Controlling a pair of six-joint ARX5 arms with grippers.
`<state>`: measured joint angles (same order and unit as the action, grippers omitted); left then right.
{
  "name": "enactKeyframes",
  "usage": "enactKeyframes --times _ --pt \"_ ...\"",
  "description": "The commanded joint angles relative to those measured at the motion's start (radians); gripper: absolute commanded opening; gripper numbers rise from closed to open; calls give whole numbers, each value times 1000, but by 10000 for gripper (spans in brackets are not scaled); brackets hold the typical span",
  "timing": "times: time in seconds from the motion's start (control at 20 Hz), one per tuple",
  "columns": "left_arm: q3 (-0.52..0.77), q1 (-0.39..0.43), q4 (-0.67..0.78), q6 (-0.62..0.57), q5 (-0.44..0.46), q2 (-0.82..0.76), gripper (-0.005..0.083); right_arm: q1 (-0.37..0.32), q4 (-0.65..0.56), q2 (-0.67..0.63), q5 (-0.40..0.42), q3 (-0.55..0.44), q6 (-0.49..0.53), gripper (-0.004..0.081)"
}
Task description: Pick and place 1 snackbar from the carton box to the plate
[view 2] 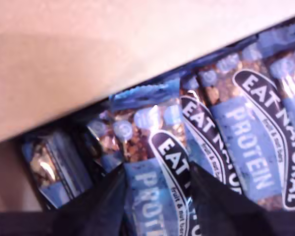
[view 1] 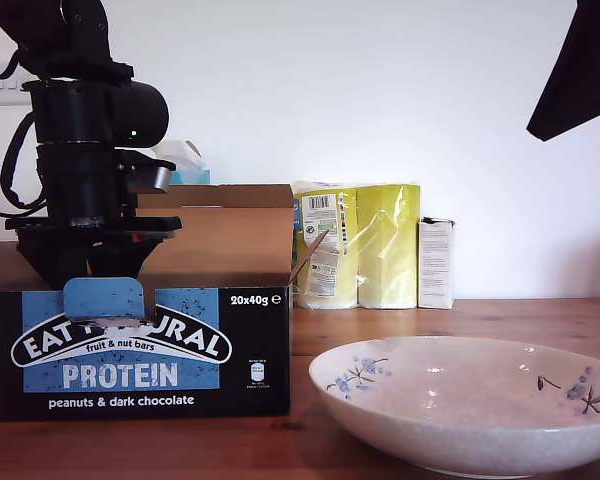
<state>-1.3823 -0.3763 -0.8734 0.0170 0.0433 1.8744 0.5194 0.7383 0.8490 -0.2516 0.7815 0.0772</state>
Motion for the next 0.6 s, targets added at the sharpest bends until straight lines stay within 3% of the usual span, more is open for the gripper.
enactKeyframes --times 0.0,0.25,0.55 --pt "12 -6 -23 1 -9 44 265 5 -14 -3 0 12 3 -13" --pt "-49 -8 -73 1 -9 42 250 5 -24 -2 0 12 3 -13" --pt "-267 -19 -249 -25 -34 42 250 5 -23 -1 1 12 3 -13"
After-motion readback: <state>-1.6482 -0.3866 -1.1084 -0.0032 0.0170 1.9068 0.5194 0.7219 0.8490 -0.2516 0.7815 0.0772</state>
